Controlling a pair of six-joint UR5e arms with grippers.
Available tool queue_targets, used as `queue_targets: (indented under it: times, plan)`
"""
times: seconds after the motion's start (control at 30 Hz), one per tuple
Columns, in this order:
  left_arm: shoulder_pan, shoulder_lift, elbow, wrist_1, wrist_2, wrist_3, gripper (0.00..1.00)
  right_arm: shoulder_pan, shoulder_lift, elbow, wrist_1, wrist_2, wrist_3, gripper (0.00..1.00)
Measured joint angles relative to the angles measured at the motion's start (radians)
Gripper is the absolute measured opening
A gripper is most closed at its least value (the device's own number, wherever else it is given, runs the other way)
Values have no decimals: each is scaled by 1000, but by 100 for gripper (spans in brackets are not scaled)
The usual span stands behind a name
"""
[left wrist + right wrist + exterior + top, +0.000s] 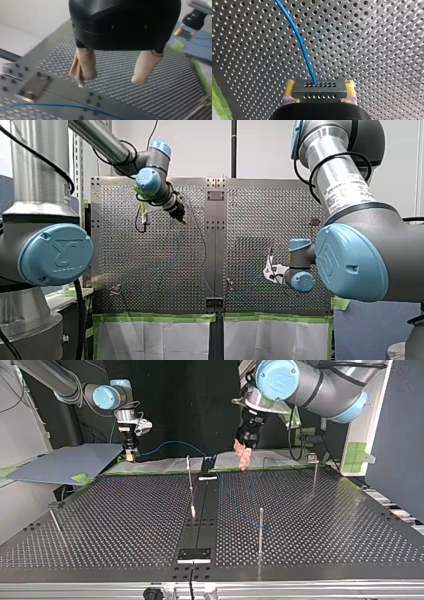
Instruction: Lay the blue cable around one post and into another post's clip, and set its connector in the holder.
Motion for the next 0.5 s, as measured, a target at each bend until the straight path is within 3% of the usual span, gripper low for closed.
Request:
queue_targets:
  times: [0.27,0.5]
  plan:
    - [-84,-84,-84,85,-84,-48,100,2,-3,0,17,5,-21,0]
    - [-158,-158,-151,158,-120,-71,100,3,-3,0,12,15,-13,0]
